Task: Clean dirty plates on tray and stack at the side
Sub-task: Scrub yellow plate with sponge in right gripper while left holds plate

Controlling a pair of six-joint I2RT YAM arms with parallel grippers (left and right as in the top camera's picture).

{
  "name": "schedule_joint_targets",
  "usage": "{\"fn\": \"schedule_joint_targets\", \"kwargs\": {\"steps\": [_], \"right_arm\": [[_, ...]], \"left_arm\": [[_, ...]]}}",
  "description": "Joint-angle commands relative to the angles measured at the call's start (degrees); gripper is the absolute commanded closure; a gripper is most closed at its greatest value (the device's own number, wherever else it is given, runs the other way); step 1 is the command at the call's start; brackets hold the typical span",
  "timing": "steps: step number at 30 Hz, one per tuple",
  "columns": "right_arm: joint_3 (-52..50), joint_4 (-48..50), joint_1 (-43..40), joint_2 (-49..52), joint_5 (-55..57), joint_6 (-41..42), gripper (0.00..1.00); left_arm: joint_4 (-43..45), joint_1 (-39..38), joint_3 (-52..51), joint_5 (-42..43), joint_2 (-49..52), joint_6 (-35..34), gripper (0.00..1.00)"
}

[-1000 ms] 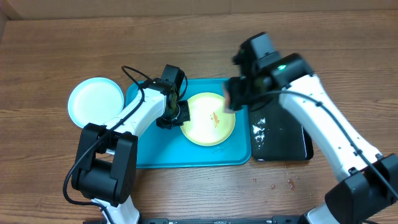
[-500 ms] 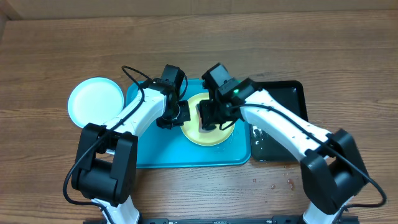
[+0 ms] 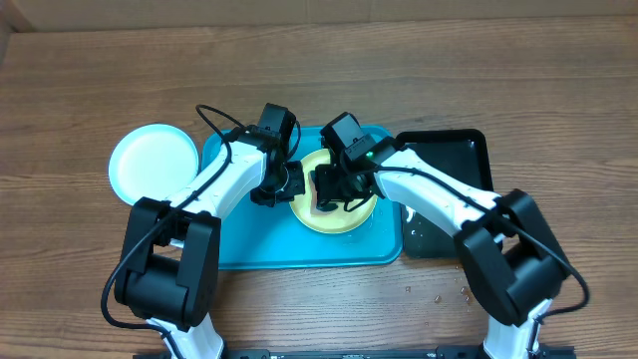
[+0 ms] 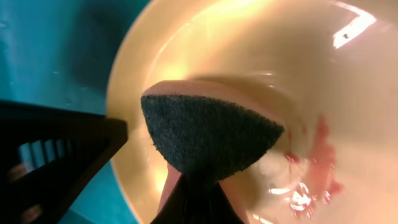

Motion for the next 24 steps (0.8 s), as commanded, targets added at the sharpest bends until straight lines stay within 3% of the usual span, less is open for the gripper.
{"fn": "schedule_joint_targets", "kwargs": {"steps": [1,24], "right_arm": [[-0.3,1.2,0.1,2.1,-1.0,0.6,0.96],[-0.2,-7.6,-4.2,4.4,15.2,-1.7,0.96]], "left_arm": [[0.0,-0.4,-0.4,0.4,0.7,1.1,0.96],[-0.2,-0.3,-0.4,0.2,0.7,1.6,0.96]]}}
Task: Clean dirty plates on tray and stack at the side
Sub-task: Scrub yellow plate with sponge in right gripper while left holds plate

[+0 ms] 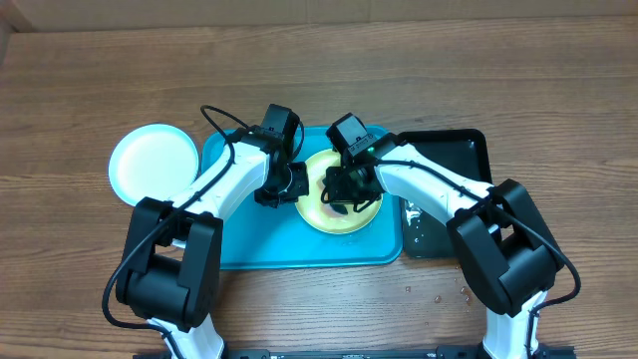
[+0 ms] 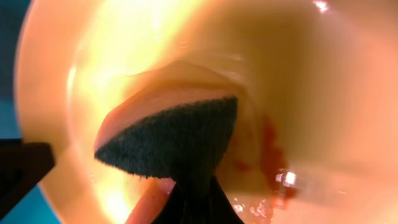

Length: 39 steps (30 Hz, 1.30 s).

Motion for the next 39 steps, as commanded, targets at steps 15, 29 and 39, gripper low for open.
{"fn": "schedule_joint_targets", "kwargs": {"steps": [15,29,39], "right_arm": [[-1.0,-4.8,-7.7,1.0,11.9,-3.3,0.96],[7.5,-9.9,-8.2,-0.6,-6.0,-12.6,0.96],[14.7,-14.4,-8.2,-5.3,-11.9,-16.8,0.96]], "left_arm": [[-0.4,0.1,-0.4,-1.7,0.7,1.3,0.96],[-0.1,0.1,-0.4,-1.7,0.7,1.3,0.96],[0.0,0.1,-0.4,-1.7,0.7,1.3,0.96]]}}
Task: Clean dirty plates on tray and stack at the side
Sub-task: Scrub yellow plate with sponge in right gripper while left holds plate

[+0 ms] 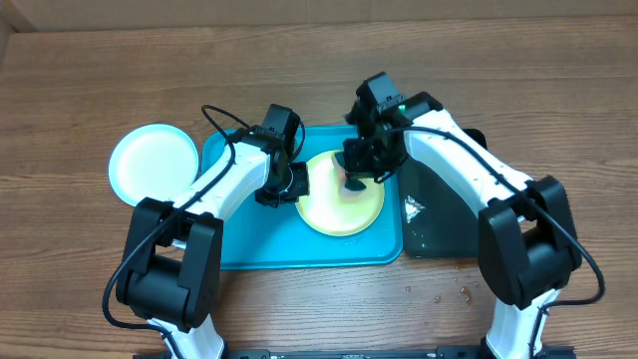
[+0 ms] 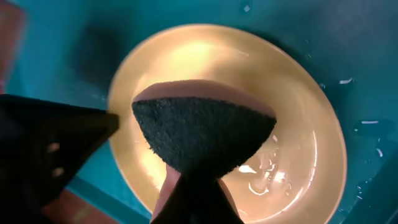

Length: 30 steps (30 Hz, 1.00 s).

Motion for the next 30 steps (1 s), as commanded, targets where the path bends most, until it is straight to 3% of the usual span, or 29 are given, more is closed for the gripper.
{"fn": "schedule_joint_targets", "kwargs": {"steps": [1,13,30], "right_arm": [[2.2,-0.2,-0.1,-4.0,-0.6,-2.0,0.96],[-1.7,0.5,5.7,-3.8,23.0,-2.0,0.96],[-15.6,13.5,6.2,-3.1,26.9,-0.3,0.96]], "left_arm": [[-0.2,0.3,-0.4,-1.7,0.7,1.3,0.96],[0.0,0.3,-0.4,-1.7,0.7,1.3,0.96],[-0.2,0.3,-0.4,-1.7,0.7,1.3,0.96]]}}
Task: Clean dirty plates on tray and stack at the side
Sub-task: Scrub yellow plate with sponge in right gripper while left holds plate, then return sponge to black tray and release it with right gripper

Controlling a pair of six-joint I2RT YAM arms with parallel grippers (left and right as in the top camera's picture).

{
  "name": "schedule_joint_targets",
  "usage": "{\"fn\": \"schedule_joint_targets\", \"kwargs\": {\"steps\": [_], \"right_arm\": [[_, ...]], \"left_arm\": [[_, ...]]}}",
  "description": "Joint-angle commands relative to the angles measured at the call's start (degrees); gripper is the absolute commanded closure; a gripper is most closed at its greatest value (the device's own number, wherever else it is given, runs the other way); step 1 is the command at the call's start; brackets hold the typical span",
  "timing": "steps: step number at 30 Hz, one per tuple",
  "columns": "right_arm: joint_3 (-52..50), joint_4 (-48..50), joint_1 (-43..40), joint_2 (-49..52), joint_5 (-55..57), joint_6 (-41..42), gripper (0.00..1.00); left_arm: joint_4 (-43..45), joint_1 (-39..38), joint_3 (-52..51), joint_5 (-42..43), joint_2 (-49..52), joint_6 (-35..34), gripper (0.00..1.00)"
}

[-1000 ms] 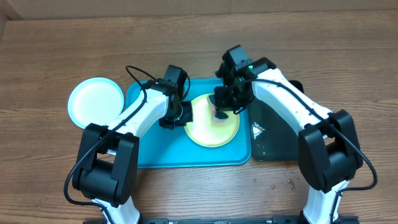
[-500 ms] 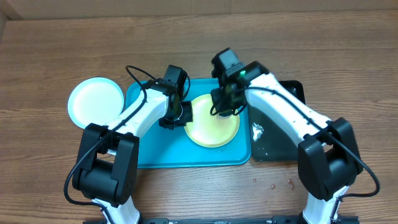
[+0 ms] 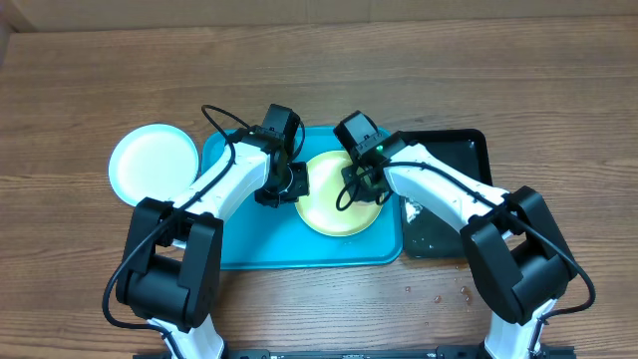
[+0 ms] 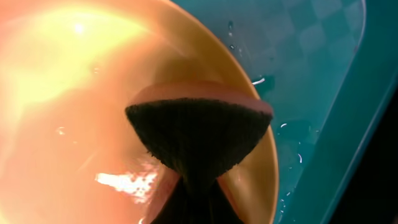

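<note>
A yellow plate (image 3: 334,207) lies on the teal tray (image 3: 249,244). My right gripper (image 3: 361,185) is shut on a sponge (image 4: 199,127) with a dark scouring face and a pink body. The sponge is pressed onto the wet plate (image 4: 74,112) close to its right rim. My left gripper (image 3: 290,185) sits at the plate's left rim and seems to be clamped on it. A clean white plate (image 3: 153,164) rests on the table left of the tray.
A black tray (image 3: 454,160) with water drops stands right of the teal tray. Teal tray floor (image 4: 311,68) shows beyond the plate's rim. A few crumbs (image 3: 439,295) lie on the wooden table in front.
My right gripper was lifted with the sponge over the plate's far right edge. It is now down on the plate near its right rim. The left gripper has not moved.
First the sponge was rubbing a red smear in the middle of the yellow plate. At the second moment it was still on the smear. Then it was raised above a plate showing only water, and now it presses near the right rim. My left gripper stayed at the left rim.
</note>
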Motion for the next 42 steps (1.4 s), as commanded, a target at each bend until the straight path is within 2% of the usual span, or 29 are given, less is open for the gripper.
{"fn": "schedule_joint_targets", "kwargs": {"steps": [1,9,20,25,31,42], "right_arm": [[-1.7,0.9,-0.9,-1.1,-1.1,1.2,0.96],[-2.1,1.4,0.3,-1.1,-19.8,1.2,0.96],[0.0,1.1,0.9,-1.2,-22.4,1.3,0.96],[4.7,-1.1,-1.0,-2.5,-22.3,1.2,0.96],[10.6,-8.5,-5.9,-5.7,-21.9,0.5,0.96],[9.7,-22.9,-20.6,-7.2,-2.5,0.6,0.96]], "left_arm": [[-0.2,0.3,-0.4,-1.5,0.7,1.1,0.96],[0.0,0.3,-0.4,-1.5,0.7,1.1,0.96],[-0.1,0.3,-0.4,-1.5,0.7,1.1,0.96],[-0.1,0.3,-0.4,-1.5,0.7,1.1,0.96],[-0.2,0.3,-0.4,-1.5,0.7,1.1,0.96],[-0.2,0.3,-0.4,-1.5,0.7,1.1,0.96]]}}
